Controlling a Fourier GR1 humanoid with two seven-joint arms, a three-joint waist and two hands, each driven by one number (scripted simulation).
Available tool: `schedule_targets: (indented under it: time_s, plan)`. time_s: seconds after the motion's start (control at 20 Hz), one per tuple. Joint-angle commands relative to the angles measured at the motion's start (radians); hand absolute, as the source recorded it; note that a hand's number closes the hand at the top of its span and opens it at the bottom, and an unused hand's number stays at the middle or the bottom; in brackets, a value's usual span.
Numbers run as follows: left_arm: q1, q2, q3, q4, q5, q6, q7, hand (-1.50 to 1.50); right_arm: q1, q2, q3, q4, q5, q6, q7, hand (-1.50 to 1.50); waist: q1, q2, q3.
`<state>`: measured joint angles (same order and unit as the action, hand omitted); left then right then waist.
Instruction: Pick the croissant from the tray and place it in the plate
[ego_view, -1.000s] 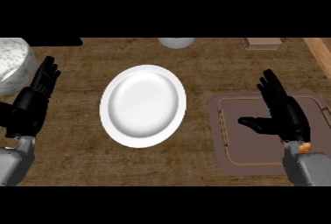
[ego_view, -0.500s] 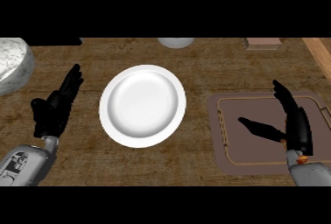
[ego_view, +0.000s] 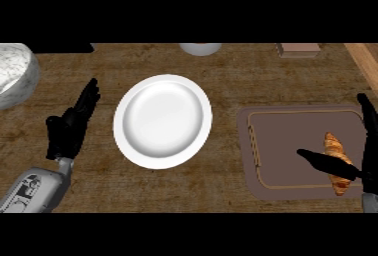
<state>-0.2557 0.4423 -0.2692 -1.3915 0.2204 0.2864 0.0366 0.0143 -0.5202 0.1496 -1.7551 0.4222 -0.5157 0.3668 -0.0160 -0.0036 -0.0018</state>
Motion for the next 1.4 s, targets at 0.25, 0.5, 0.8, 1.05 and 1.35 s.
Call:
schedule_targets:
  time_s: [0.25, 0.5, 0.8, 1.05, 1.35]
  plan:
    - [-0.003, -0.016, 0.009, 0.029, -0.019, -0.012, -0.02, 0.0, 0.031, -0.253, -0.042, -0.229, -0.047, 0.415, 0.487, -1.5, 0.002, 0.001, -0.002]
    - [-0.037, -0.046, -0.007, -0.001, -0.056, 0.009, 0.038, 0.0, -0.027, -0.332, -0.131, -0.261, -0.209, 0.608, 0.625, -1.5, 0.012, 0.003, 0.001]
    - [-0.022, -0.065, 0.044, 0.001, -0.091, -0.015, 0.039, 0.0, -0.053, -0.251, -0.151, -0.262, -0.224, 0.674, 0.711, -1.5, 0.016, 0.003, 0.002]
    - [0.009, -0.034, 0.094, -0.062, -0.076, -0.09, 0.069, 0.0, -0.012, -0.198, -0.154, -0.129, -0.173, 0.697, 0.551, -1.5, 0.017, 0.003, 0.002]
    - [0.016, -0.087, 0.077, -0.081, -0.119, -0.075, 0.075, 0.0, -0.035, -0.154, -0.085, 0.032, -0.103, 0.733, 0.501, -1.5, 0.02, 0.004, 0.002]
